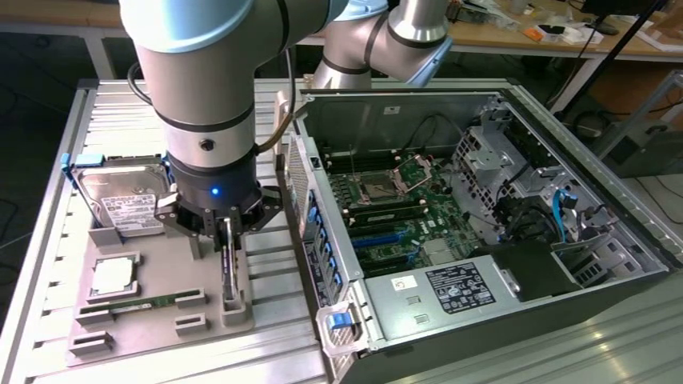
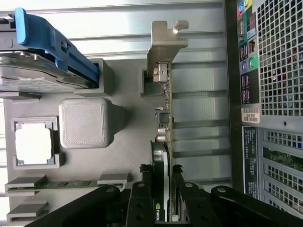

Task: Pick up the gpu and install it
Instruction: 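Pick up the gpu and move the gpu toward the slot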

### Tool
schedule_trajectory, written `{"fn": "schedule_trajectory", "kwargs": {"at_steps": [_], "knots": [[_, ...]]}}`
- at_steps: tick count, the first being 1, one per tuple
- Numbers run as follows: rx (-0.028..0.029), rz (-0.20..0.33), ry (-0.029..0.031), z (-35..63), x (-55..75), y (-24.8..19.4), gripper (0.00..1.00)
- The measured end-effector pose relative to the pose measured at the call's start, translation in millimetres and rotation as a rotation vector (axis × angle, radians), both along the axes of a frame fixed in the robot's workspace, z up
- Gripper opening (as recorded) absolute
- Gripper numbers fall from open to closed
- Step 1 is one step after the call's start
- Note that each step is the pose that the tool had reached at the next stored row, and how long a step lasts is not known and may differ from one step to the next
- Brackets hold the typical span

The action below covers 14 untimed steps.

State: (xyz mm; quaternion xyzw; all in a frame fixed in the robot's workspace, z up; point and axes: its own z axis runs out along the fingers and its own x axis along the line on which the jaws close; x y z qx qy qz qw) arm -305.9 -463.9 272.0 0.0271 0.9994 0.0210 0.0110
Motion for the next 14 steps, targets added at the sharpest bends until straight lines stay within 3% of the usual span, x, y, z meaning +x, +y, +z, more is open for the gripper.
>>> {"fn": "schedule_trajectory", "kwargs": {"at_steps": [14], "knots": [[-0.0002, 0.0, 0.0002, 3.9, 0.0, 0.0, 0.27]]}}
